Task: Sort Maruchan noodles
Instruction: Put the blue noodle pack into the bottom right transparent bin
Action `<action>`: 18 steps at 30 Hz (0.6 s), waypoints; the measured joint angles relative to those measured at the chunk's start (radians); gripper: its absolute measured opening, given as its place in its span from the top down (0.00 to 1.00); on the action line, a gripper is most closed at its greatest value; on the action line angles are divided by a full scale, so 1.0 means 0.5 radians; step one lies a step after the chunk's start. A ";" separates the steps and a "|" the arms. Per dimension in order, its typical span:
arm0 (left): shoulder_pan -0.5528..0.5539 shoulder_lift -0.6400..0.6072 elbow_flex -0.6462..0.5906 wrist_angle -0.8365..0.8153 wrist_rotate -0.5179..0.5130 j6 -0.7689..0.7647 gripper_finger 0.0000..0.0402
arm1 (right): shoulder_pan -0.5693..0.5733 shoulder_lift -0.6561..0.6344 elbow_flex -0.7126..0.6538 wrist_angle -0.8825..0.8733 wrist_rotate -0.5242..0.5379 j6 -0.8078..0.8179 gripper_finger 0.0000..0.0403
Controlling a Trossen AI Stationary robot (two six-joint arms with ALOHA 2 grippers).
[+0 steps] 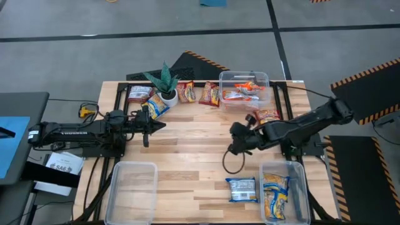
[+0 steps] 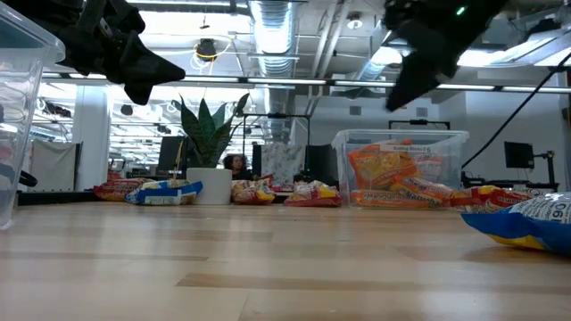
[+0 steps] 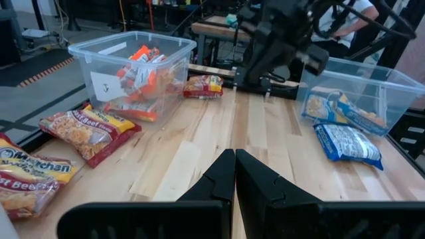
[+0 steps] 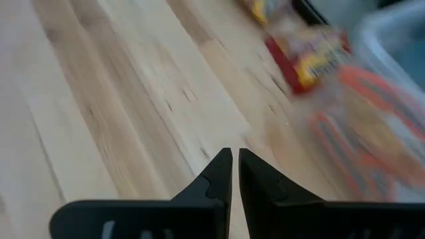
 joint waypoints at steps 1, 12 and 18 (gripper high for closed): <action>0.000 0.000 0.000 0.000 0.000 0.010 1.00 | -0.032 0.000 -0.079 0.227 0.000 -0.083 0.88; 0.000 0.001 0.000 -0.081 -0.092 0.131 1.00 | -0.419 -0.002 -0.883 2.616 -0.359 -0.779 0.88; 0.001 0.127 0.000 -0.159 -0.460 0.129 0.99 | -0.490 -0.002 -0.944 2.798 -0.427 -0.816 0.88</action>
